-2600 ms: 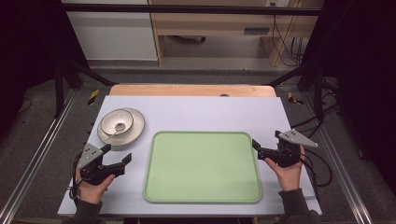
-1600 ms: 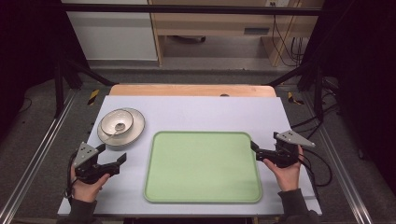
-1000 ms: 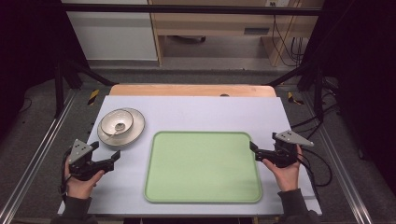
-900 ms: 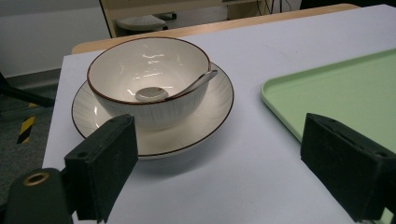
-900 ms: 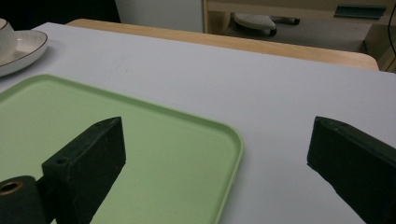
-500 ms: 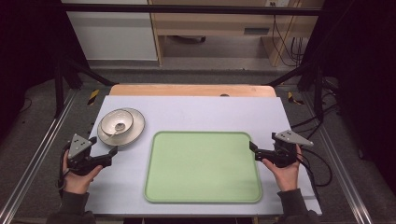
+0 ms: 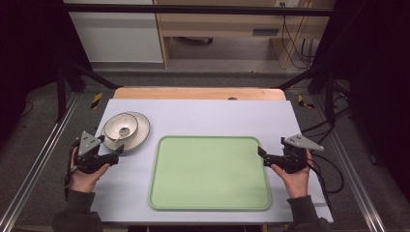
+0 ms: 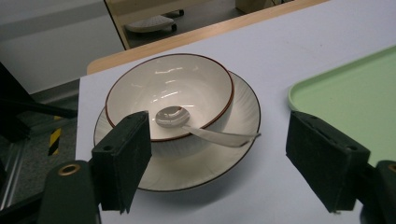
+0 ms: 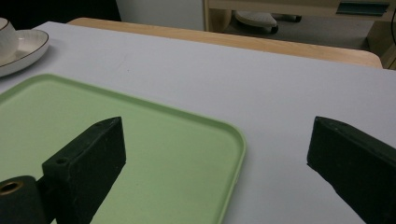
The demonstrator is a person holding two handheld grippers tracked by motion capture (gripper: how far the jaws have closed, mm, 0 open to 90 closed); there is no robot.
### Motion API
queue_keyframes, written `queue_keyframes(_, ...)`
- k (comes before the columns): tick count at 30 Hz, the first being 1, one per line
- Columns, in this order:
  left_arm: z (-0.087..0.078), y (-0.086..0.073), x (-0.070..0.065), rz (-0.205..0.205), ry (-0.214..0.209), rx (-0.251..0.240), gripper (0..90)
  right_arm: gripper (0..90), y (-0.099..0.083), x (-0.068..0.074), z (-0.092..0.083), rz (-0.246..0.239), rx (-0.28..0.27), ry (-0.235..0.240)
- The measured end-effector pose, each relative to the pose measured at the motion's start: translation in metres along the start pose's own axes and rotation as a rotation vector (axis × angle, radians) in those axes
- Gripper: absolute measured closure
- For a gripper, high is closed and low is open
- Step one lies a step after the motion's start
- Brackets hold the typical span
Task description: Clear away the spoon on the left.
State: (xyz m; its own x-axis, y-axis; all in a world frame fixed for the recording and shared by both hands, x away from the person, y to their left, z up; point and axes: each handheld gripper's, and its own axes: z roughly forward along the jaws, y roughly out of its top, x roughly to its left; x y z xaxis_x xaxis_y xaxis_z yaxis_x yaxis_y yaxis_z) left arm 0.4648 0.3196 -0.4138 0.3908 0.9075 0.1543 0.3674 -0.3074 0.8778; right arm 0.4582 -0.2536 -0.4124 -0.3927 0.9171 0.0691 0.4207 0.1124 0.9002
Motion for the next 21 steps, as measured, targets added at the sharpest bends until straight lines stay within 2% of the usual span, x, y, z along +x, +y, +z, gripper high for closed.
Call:
queue_keyframes(6,0.0066,0.0003,0.0009,0.001,0.001,0.015,27.9,4.7,0.0,0.0001,0.0004,0.002,0.007,0.002)
queue_keyframes(15,0.0094,-0.0042,0.0002,0.033,0.005,0.056,44.3,4.7,-0.0001,-0.0001,0.0009,-0.004,0.014,-0.001)
queue_keyframes(21,0.0095,-0.0047,-0.0008,0.049,0.007,0.05,54.7,4.8,-0.0006,0.0005,0.0025,-0.005,0.023,0.0)
